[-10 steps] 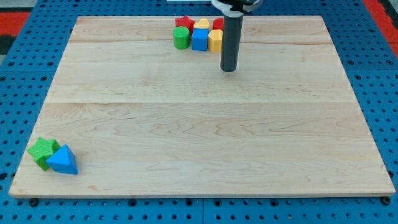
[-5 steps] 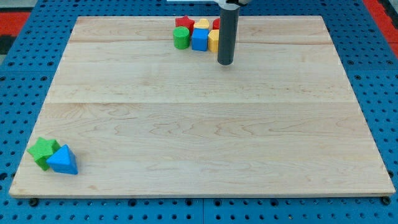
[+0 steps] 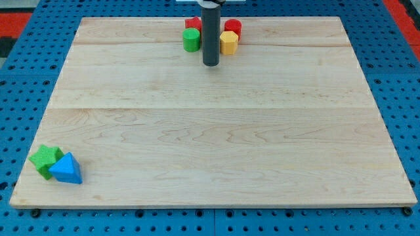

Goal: Move your hand to the bottom of the blue cube

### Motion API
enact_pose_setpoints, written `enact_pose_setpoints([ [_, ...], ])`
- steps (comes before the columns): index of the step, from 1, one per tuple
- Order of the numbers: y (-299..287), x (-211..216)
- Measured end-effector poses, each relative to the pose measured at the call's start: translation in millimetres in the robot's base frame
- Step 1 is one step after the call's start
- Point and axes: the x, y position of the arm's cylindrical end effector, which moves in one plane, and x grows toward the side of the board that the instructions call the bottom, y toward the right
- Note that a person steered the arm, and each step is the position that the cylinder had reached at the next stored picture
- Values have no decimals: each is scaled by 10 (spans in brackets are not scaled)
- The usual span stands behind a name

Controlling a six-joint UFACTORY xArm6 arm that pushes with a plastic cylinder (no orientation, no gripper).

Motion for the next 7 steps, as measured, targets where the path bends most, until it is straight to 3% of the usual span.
enact_pose_setpoints([
  [7,168,-213],
])
